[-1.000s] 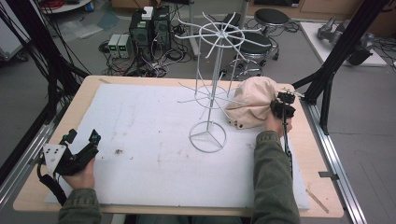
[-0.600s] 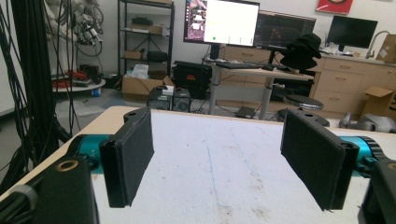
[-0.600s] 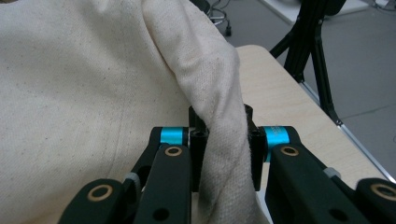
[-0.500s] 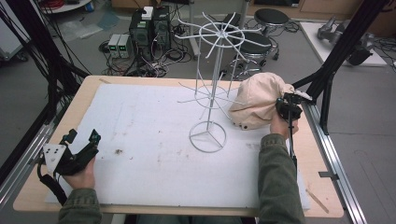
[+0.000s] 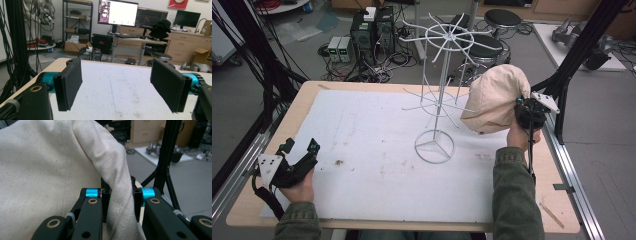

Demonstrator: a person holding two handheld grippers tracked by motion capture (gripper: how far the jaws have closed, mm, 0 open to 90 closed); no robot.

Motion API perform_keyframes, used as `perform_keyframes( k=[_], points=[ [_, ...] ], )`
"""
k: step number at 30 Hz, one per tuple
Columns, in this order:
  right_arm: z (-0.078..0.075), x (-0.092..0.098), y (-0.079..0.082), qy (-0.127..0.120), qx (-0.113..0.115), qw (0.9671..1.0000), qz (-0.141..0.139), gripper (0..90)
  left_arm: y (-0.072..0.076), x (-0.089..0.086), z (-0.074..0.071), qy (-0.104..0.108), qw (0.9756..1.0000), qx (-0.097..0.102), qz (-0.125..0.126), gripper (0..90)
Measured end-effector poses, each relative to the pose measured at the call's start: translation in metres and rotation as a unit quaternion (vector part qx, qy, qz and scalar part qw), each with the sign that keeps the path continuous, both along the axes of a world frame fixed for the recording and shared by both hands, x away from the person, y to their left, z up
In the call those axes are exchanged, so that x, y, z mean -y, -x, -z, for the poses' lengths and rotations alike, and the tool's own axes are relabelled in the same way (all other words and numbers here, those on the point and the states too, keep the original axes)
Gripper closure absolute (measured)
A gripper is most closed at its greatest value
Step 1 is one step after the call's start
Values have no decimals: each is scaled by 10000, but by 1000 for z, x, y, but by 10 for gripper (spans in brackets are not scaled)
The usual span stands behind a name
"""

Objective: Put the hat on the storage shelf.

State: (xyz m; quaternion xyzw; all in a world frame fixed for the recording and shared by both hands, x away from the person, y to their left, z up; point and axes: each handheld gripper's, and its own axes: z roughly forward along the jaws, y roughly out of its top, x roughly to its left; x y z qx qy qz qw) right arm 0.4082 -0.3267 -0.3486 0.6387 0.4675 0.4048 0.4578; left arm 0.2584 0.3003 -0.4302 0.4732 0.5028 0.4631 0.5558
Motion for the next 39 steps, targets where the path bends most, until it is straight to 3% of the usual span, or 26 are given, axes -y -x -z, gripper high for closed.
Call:
perform_keyframes(
  k=[9, 12, 20, 22, 34, 39],
  points=[
    [-19, -13, 23, 245, 490, 9984, -156, 780, 0, 0, 0, 9, 10000, 7, 2, 257],
    [-26, -14, 32, 518, 688, 9963, -60, 780, 0, 0, 0, 7, 10000, 3, 2, 257],
    [-34, -4, 43, 544, 863, 9947, 102, 779, -1, 1, 0, 10, 10000, -6, 10, 257],
    [-39, -5, 50, 660, 998, 9927, 119, 778, -1, 1, 0, -3, 10000, -26, 5, 257],
    [-60, -16, 82, 767, 1543, 9850, -70, 776, -1, 1, 0, -2, 10000, -23, 17, 257],
    [-69, -21, 92, 1036, 1638, 9810, -87, 775, -1, 1, 0, 3, 10000, -20, 15, 257]
  ],
)
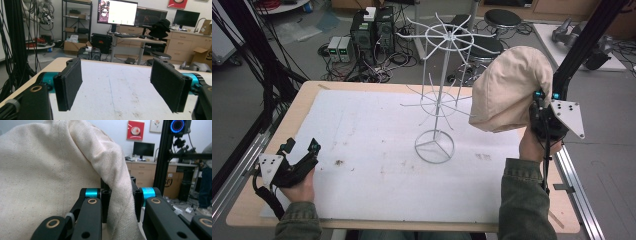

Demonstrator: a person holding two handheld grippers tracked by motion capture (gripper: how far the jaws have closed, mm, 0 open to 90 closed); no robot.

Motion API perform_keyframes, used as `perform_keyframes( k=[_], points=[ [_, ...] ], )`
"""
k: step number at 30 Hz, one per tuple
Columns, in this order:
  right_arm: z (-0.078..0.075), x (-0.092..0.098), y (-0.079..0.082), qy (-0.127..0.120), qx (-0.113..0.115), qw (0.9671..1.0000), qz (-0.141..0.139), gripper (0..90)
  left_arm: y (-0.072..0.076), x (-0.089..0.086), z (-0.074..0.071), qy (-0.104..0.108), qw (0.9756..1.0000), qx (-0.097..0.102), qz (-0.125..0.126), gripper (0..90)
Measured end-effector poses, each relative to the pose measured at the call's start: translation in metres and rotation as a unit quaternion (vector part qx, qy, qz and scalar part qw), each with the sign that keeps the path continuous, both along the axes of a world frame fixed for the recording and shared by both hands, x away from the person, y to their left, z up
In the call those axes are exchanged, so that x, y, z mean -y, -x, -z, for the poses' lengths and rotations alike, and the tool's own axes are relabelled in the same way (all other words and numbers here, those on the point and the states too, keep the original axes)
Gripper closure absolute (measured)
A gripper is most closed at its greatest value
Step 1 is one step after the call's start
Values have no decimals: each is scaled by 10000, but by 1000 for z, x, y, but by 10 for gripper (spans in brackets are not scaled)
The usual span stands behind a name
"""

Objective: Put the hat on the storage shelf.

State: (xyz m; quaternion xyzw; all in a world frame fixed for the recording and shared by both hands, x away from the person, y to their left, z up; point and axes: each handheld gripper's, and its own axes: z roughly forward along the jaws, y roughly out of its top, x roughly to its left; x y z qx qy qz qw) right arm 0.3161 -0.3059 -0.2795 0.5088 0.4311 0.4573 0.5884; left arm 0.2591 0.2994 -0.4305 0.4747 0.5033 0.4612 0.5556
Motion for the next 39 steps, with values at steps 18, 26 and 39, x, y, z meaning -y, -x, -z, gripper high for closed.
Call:
perform_keyframes(
  k=[18, 26, 39],
  points=[
    [-17, -11, 47, 207, 164, 9991, -344, 766, 0, 0, 0, 0, 10000, 14, 28, 256],
    [-25, -17, 64, 148, 393, 9977, -535, 766, 0, 0, 0, -1, 10000, 17, 37, 257],
    [-39, -32, 83, 203, 864, 9926, -832, 764, 0, 1, 0, -14, 10000, 13, 43, 257]
  ],
)
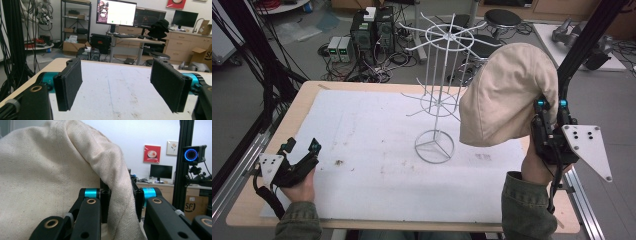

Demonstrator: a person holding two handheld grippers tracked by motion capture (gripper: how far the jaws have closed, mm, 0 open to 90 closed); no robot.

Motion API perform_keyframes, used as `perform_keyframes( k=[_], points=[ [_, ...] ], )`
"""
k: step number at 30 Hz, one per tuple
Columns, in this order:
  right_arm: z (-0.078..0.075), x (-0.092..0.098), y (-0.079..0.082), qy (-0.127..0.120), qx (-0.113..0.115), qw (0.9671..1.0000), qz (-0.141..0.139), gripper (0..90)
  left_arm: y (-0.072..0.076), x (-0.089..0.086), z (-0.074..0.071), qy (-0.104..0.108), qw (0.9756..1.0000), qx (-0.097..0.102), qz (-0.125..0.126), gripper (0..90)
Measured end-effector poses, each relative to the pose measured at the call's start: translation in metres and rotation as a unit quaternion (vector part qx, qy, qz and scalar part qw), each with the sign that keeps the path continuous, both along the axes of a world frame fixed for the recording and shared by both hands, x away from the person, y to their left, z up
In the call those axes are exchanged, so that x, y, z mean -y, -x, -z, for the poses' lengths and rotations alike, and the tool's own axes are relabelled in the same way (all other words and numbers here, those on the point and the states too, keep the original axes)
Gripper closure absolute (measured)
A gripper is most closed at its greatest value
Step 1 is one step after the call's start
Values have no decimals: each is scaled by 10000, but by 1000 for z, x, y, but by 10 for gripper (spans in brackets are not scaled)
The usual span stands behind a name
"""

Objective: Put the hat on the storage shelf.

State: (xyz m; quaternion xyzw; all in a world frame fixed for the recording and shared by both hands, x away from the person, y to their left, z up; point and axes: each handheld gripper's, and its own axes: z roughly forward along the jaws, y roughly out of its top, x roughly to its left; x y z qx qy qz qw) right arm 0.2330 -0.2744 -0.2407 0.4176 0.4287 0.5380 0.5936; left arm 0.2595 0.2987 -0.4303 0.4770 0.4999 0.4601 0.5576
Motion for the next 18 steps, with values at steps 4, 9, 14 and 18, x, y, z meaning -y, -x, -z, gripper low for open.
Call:
perform_keyframes(
  k=[4, 9, 14, 18],
  points=[
    [-2, -2, 3, -14, 78, 10000, -13, 764, 0, 0, 0, 2, 10000, 1, -1, 257],
    [-6, -1, 8, -54, 196, 9998, -2, 762, 0, 0, 0, -2, 10000, 7, 6, 257],
    [-12, 0, 14, -103, 352, 9993, -40, 761, 0, 0, 0, -3, 10000, 6, -3, 257],
    [-13, -2, 13, -134, 390, 9991, -49, 761, 0, 0, 0, 2, 10000, 15, -16, 257]
  ],
)
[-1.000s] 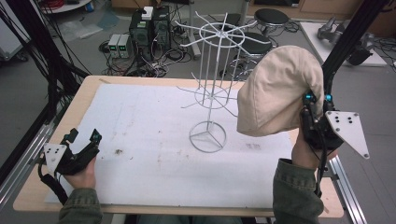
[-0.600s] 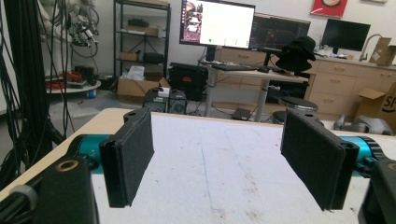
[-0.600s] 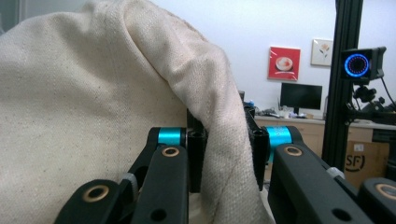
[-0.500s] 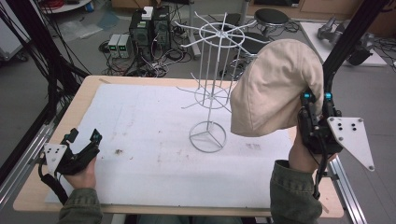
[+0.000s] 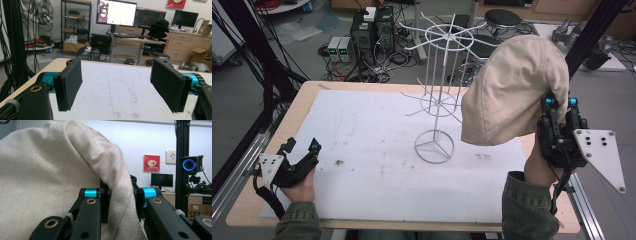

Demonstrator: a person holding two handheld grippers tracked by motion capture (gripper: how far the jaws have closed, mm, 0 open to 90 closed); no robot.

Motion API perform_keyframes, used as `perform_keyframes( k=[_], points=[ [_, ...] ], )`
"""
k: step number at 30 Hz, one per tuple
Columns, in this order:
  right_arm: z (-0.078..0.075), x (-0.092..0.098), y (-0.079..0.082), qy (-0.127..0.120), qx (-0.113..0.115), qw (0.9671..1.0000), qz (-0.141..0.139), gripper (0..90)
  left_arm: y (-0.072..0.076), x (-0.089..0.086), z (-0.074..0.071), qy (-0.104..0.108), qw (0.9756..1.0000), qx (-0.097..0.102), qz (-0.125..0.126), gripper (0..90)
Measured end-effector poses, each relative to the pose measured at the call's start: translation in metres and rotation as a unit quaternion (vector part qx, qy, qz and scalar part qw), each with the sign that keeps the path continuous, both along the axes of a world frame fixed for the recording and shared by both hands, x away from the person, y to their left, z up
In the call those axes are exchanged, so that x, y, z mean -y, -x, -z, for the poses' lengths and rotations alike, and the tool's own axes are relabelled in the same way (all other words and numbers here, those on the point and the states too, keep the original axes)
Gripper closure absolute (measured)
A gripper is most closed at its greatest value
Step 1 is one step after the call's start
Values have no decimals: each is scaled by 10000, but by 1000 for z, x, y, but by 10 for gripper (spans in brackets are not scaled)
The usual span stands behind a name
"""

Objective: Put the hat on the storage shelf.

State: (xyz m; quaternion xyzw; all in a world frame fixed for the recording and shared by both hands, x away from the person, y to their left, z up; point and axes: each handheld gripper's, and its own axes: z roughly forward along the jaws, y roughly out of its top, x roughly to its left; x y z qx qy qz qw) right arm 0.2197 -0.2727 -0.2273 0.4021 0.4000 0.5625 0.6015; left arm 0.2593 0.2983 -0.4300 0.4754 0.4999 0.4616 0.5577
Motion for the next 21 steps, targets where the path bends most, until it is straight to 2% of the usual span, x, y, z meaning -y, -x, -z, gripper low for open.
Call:
perform_keyframes(
  k=[10, 15, 21],
  points=[
    [-10, -7, -3, -31, 225, 9997, -73, 761, -1, 0, 0, -17, 10000, -9, 14, 257],
    [-21, -12, -7, -106, 320, 9993, -155, 761, 0, -1, 0, -7, 10000, -4, 8, 257],
    [-37, -21, -15, -5, 437, 9989, -173, 761, 0, -1, 0, -10, 10000, 1, 17, 257]
  ],
)
